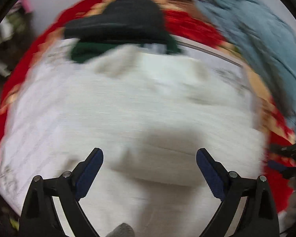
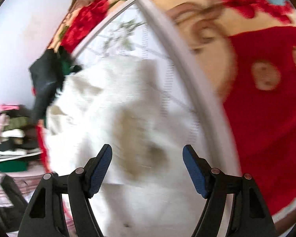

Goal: Fold large clothes

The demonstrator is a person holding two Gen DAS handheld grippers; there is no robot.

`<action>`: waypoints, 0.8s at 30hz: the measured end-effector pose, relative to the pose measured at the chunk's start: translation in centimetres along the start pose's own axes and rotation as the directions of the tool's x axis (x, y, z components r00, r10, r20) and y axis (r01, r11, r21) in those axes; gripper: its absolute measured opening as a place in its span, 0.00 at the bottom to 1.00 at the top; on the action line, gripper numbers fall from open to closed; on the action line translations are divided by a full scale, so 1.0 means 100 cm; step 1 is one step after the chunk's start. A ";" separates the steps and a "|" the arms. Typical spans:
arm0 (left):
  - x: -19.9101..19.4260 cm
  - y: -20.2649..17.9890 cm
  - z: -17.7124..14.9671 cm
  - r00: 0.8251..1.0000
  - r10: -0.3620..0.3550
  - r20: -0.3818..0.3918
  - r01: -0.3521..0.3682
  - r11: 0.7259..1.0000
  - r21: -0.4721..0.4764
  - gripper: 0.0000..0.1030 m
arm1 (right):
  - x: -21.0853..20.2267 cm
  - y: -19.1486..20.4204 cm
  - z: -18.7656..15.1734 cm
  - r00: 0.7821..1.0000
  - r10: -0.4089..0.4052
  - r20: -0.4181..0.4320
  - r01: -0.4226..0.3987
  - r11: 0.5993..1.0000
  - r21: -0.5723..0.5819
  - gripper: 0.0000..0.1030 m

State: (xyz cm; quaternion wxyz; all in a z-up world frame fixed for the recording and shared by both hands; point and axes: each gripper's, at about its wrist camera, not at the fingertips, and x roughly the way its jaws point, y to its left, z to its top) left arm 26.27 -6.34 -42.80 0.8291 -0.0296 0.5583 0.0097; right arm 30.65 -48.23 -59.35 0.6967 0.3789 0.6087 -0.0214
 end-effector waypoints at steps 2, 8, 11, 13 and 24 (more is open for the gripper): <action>0.014 0.035 0.002 0.992 0.130 -0.009 -0.130 0.991 -0.017 0.94 | 0.022 0.017 0.007 0.999 0.001 -0.053 -0.001 1.000 -0.016 0.73; 0.068 0.100 0.011 0.940 0.337 -0.057 -0.341 0.937 -0.079 0.94 | 0.052 0.075 0.004 0.986 -0.162 -0.029 0.154 0.970 -0.187 0.06; 0.085 0.117 0.015 0.936 0.343 -0.079 -0.350 0.930 -0.108 0.94 | 0.035 0.118 0.012 0.963 -0.202 0.175 0.251 0.910 -0.329 0.05; 0.088 0.120 0.014 0.941 0.326 -0.093 -0.336 0.934 -0.122 0.94 | 0.053 0.115 0.032 0.954 -0.266 0.139 0.297 0.903 -0.310 0.06; 0.041 0.091 -0.066 0.934 0.294 -0.204 -0.288 0.956 0.058 0.94 | 0.034 0.115 -0.070 0.972 -0.211 -0.101 0.183 0.956 -0.228 0.31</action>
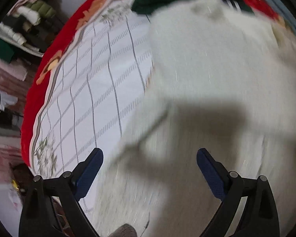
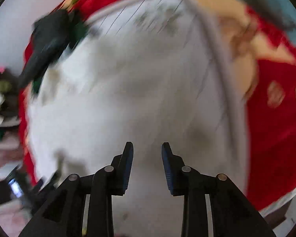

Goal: Fold large clothes

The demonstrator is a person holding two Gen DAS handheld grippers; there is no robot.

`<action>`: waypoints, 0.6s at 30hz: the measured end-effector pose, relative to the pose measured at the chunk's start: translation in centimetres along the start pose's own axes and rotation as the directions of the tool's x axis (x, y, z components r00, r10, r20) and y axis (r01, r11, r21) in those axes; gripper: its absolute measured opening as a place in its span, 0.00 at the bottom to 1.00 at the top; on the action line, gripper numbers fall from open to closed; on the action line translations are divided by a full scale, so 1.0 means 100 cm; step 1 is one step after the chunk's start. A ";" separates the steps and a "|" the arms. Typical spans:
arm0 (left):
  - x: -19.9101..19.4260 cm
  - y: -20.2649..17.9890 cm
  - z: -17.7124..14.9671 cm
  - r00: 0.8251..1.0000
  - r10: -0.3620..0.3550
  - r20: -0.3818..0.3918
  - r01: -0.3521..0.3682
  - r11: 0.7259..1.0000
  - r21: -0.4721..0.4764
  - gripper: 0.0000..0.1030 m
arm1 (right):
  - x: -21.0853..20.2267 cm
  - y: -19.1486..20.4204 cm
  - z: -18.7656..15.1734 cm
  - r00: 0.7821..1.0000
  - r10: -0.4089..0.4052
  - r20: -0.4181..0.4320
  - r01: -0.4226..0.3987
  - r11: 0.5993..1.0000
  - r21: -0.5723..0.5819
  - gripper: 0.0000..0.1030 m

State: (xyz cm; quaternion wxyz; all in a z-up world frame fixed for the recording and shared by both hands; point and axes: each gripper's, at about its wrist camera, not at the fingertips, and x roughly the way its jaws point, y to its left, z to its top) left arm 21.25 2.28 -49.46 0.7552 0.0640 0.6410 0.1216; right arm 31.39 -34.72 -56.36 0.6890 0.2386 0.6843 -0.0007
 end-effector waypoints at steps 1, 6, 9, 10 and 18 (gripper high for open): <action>0.007 -0.001 -0.011 1.000 0.006 -0.024 -0.006 1.000 0.023 0.94 | 0.024 0.017 -0.015 0.994 0.037 -0.098 -0.040 0.999 -0.030 0.31; 0.034 0.002 -0.047 0.994 0.036 -0.102 -0.029 0.998 0.061 0.94 | 0.139 0.079 -0.052 0.944 0.001 -0.330 -0.045 0.991 -0.125 0.31; 0.039 0.007 -0.052 0.994 0.064 -0.093 -0.057 0.996 0.075 0.94 | 0.166 0.104 -0.056 0.958 -0.114 -0.265 0.071 0.984 -0.167 0.15; 0.040 0.010 -0.052 0.994 0.060 -0.092 -0.054 0.996 0.071 0.94 | 0.165 0.112 -0.057 0.960 -0.142 -0.242 0.104 0.982 -0.159 0.12; 0.045 0.027 -0.051 0.994 0.022 -0.104 -0.017 0.999 0.048 0.96 | 0.157 0.197 -0.038 0.982 -0.053 -0.179 0.009 0.972 -0.235 0.00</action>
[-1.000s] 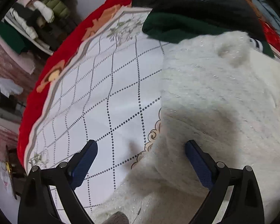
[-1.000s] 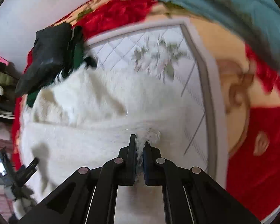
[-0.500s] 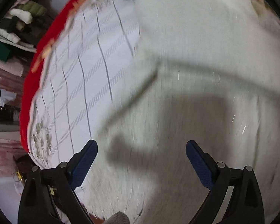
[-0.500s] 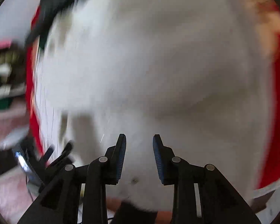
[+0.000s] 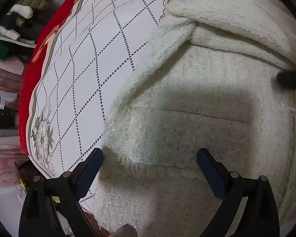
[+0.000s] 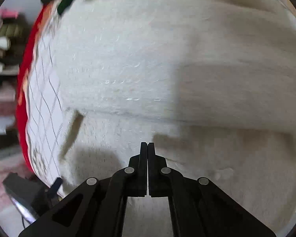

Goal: Fold large clothes

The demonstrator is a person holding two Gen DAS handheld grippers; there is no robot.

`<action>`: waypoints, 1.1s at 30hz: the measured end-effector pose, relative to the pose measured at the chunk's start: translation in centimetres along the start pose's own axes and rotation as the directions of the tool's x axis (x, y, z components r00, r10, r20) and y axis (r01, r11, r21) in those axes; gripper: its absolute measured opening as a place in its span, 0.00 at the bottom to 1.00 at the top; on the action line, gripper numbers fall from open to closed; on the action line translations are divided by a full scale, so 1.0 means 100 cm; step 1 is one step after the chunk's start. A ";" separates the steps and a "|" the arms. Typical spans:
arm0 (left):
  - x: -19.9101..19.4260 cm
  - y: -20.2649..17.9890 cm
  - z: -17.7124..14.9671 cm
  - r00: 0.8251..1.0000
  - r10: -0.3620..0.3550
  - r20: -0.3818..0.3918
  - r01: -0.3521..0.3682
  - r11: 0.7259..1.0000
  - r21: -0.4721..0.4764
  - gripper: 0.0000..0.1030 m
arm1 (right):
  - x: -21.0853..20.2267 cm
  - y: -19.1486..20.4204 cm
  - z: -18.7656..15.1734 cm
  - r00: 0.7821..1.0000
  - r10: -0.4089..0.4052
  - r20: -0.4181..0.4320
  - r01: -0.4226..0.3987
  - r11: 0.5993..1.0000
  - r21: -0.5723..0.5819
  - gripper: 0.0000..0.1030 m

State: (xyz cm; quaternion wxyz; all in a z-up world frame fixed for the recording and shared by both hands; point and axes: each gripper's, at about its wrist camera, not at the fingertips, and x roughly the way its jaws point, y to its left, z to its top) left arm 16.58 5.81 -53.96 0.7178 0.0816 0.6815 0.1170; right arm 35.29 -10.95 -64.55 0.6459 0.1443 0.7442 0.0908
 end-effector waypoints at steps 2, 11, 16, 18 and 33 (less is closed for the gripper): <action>-0.007 0.005 0.004 1.000 -0.009 -0.002 0.009 1.000 -0.004 0.95 | 0.003 -0.006 0.012 0.996 0.044 -0.079 -0.042 0.999 0.024 0.00; -0.078 -0.006 0.110 0.967 -0.082 0.241 0.100 0.993 -0.064 0.95 | -0.129 -0.104 0.089 0.980 -0.063 0.187 0.050 0.996 0.078 0.65; -0.060 -0.040 0.191 0.948 -0.034 0.318 0.038 0.999 -0.009 0.95 | -0.111 -0.133 0.170 0.959 -0.234 0.162 0.237 0.972 0.000 0.65; -0.044 -0.053 0.206 0.954 -0.018 0.299 0.012 1.000 0.021 0.95 | -0.090 -0.135 0.191 0.959 -0.263 0.111 0.272 0.959 -0.075 0.33; -0.045 -0.030 0.196 0.965 -0.039 0.260 0.049 0.998 -0.033 0.96 | -0.126 -0.150 0.259 0.980 -0.113 0.166 0.114 0.993 0.004 0.42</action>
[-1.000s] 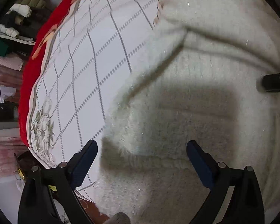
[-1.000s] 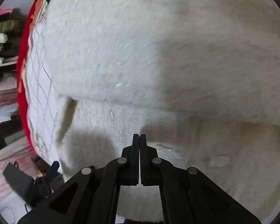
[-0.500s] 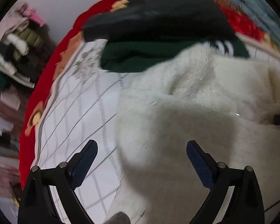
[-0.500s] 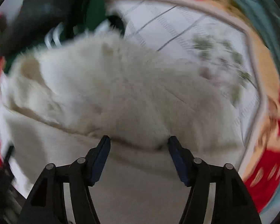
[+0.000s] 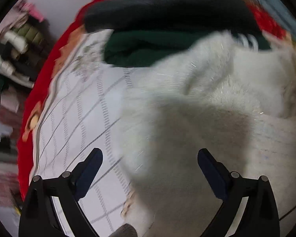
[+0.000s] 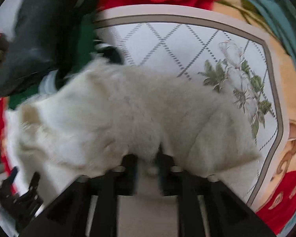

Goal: Fold large clothes

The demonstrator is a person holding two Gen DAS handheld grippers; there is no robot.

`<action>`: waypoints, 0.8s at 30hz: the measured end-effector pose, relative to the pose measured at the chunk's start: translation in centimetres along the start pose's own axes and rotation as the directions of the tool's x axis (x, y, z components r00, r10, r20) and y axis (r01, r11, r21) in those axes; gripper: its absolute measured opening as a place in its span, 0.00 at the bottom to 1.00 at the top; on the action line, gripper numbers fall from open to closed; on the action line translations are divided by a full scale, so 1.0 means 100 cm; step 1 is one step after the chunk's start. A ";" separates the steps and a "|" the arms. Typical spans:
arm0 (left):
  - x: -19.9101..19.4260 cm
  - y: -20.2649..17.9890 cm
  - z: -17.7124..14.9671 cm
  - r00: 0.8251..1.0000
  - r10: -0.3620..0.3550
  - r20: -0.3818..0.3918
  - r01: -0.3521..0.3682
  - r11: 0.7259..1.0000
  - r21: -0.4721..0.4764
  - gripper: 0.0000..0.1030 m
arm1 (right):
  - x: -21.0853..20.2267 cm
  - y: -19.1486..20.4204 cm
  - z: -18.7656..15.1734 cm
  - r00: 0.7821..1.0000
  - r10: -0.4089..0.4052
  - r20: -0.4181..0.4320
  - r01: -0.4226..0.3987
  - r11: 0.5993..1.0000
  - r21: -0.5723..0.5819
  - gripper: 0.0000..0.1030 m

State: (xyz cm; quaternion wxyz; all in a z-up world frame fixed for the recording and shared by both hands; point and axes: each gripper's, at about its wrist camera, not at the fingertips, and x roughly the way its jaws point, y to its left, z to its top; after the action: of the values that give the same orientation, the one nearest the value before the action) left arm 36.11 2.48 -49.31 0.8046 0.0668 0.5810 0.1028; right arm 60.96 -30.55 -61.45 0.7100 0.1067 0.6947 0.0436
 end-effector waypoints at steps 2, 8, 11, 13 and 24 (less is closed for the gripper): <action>-0.021 0.023 -0.020 1.000 0.008 -0.002 -0.008 0.999 -0.054 0.96 | -0.033 -0.009 -0.014 0.998 0.058 0.040 -0.058 0.998 0.010 0.76; -0.023 0.061 -0.107 0.982 -0.020 -0.187 0.001 0.995 -0.102 0.96 | -0.068 -0.041 -0.126 0.999 -0.014 0.032 0.010 0.991 0.130 0.76; 0.005 0.053 -0.123 0.968 -0.035 -0.250 0.018 0.997 -0.069 0.95 | -0.047 -0.061 -0.186 0.997 -0.068 -0.036 0.074 0.978 0.195 0.76; 0.024 0.050 -0.120 0.969 -0.040 -0.244 0.023 0.997 -0.072 0.94 | -0.027 -0.081 -0.213 0.992 -0.105 -0.071 0.119 0.966 0.231 0.76; 0.041 0.035 -0.088 0.989 -0.079 -0.122 0.079 0.997 0.002 0.10 | 0.031 -0.112 -0.205 0.987 -0.160 -0.002 0.158 0.972 0.173 0.50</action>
State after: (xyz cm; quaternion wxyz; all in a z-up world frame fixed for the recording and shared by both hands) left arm 28.66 6.75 -55.13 0.7707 0.0399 0.6317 0.0729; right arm 39.67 -38.92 -67.10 0.7036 0.1118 0.6978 -0.0744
